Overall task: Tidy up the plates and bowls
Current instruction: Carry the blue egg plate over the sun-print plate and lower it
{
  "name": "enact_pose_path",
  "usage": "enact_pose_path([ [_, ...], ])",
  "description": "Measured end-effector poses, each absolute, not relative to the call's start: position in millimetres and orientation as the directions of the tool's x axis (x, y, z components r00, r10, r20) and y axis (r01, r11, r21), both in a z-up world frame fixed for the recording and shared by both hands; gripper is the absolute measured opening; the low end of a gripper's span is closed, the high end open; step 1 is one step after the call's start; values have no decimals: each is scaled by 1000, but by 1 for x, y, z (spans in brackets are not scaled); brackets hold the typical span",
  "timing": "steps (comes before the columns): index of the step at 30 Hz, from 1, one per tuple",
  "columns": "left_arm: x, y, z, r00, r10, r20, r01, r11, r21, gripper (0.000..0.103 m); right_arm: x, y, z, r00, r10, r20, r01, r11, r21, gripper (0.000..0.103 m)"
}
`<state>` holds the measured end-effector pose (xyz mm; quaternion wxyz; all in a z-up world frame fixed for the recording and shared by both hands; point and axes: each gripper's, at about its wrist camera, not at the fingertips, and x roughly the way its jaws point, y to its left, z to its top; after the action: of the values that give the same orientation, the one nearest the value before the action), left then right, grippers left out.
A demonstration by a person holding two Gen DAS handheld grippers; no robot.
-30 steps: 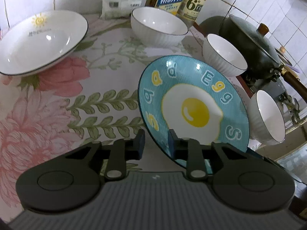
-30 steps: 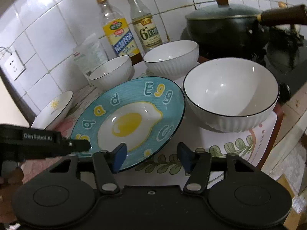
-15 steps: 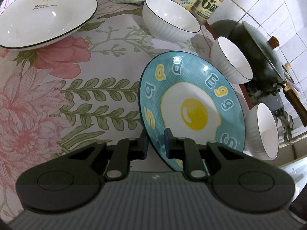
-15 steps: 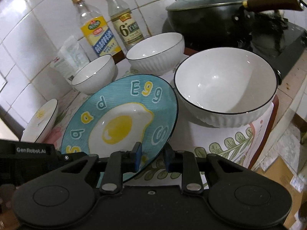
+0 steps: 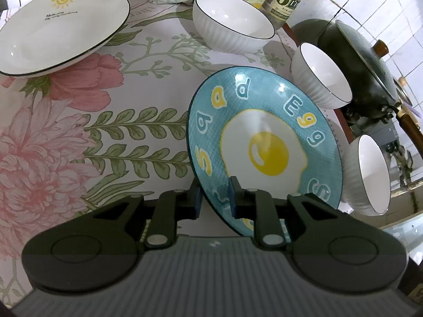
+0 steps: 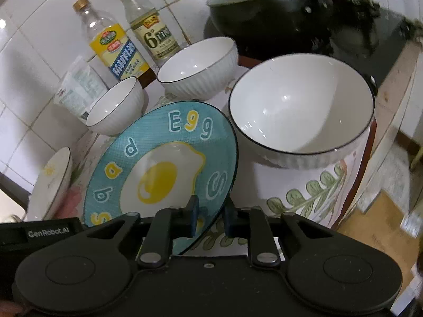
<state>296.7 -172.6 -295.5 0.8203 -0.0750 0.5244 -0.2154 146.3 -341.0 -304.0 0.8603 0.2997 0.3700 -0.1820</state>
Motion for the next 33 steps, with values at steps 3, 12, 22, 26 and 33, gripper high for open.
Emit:
enact_pose_path([
  [3, 294, -171, -293, 374, -421, -826, 289, 899, -328, 19, 144, -337, -301, 658, -69, -750, 512, 771, 379, 21],
  [12, 270, -158, -280, 427, -378, -821, 298, 916, -267, 19, 134, -326, -291, 666, -19, -746, 443, 814, 374, 21],
  [22, 235, -127, -248, 457, -329, -826, 238, 940, -243, 19, 122, -303, -265, 666, 65, -743, 359, 845, 396, 21],
  [26, 220, -110, -219, 481, -312, -819, 205, 948, -241, 19, 120, -288, -240, 672, 100, -733, 306, 865, 399, 21],
  [33, 198, -78, -162, 545, -287, -788, 149, 958, -246, 19, 120, -262, -185, 695, 162, -700, 196, 895, 402, 22],
])
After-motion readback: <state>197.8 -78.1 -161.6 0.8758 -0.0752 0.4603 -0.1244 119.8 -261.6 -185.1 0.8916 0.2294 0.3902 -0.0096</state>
